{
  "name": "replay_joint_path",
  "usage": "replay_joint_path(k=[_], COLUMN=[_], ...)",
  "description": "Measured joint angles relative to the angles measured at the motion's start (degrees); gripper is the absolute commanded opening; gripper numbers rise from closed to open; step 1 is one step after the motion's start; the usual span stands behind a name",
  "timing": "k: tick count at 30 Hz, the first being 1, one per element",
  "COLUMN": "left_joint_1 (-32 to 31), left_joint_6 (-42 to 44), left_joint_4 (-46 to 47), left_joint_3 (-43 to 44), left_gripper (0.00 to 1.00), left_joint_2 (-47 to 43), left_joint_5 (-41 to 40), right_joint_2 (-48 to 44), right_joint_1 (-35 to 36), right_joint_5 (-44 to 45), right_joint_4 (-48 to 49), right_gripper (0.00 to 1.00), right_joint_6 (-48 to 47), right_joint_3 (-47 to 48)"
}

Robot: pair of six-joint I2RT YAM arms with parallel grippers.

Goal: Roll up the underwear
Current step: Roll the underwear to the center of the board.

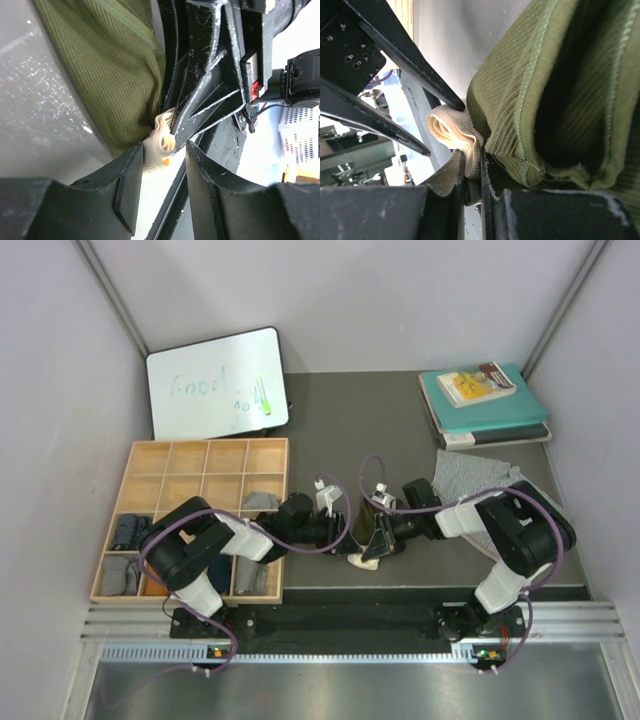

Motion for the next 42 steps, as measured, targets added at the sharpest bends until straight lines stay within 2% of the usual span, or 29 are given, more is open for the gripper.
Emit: replay_joint_path(k=[2,3,4,5,10,11,13,14,16,23,29,35,39,40,42], left_joint_1=[-0.07,-0.09,-0.11,-0.11,-0.09,-0.13,-0.39,-0.46,-0.59,-0.09,0.81,1.25,1.57,1.64,1.70], left_joint_6=[-0.26,-0.52,-0.85,-1.18,-1.95,-1.92,-1.92,-1.90,-1.92,-3.30,-6.12,-7.69,-8.15,-8.28,-8.52], left_joint_4=[1.11,1.86,2.64,3.19,3.10,2.47,-0.04,-1.03,-4.26,-11.43,-12.22,-12.20,-12.20,-12.20,-12.24], left_joint_3=[-0.04,-0.04,-0.02,-0.02,0.98,1.29,2.43,2.93,4.42,7.28,7.32,7.37,7.56,7.58,7.67], left_gripper=[0.36,0.29,0.09,0.01,0.00,0.00,0.00,0.00,0.00,0.00,0.00,0.00,0.00,0.00,0.00], left_joint_2=[0.76,1.51,2.43,3.26,5.35,5.35,5.22,5.18,5.07,4.72,4.70,5.07,5.49,5.57,5.60], left_joint_5=[0.24,0.52,0.74,0.83,0.55,0.22,-0.72,-0.98,-1.57,-2.19,-1.92,-1.31,-0.63,-0.48,-0.37], right_joint_2=[0.81,1.14,1.42,1.62,0.85,-0.26,-3.41,-4.98,-9.27,-20.90,-22.01,-21.62,-19.65,-18.88,-17.55], right_joint_1=[-0.09,-0.09,-0.17,-0.24,-0.31,-0.31,-0.57,-0.66,-1.20,-2.54,-2.56,-2.19,-0.90,-0.39,0.22], right_joint_5=[-0.59,-0.83,-1.03,-1.16,-0.72,-0.22,0.85,1.60,3.56,13.09,16.70,15.82,15.65,15.67,16.02], right_joint_4=[-0.17,-0.35,-0.79,-1.16,-5.35,-6.67,-8.92,-10.01,-12.74,-17.73,-17.86,-15.61,-12.48,-11.74,-10.93], right_gripper=[0.01,0.03,0.06,0.16,0.44,0.56,0.71,0.83,0.87,0.89,0.88,0.84,0.69,0.60,0.52], right_joint_6=[0.02,0.02,0.00,0.00,-0.33,-0.57,-1.03,-1.11,-1.42,-1.44,-0.63,-0.07,0.24,0.50,0.74], right_joint_3=[0.52,0.79,1.11,1.33,2.69,2.89,2.95,2.95,2.93,2.64,-1.53,-2.97,-3.10,-3.08,-2.95])
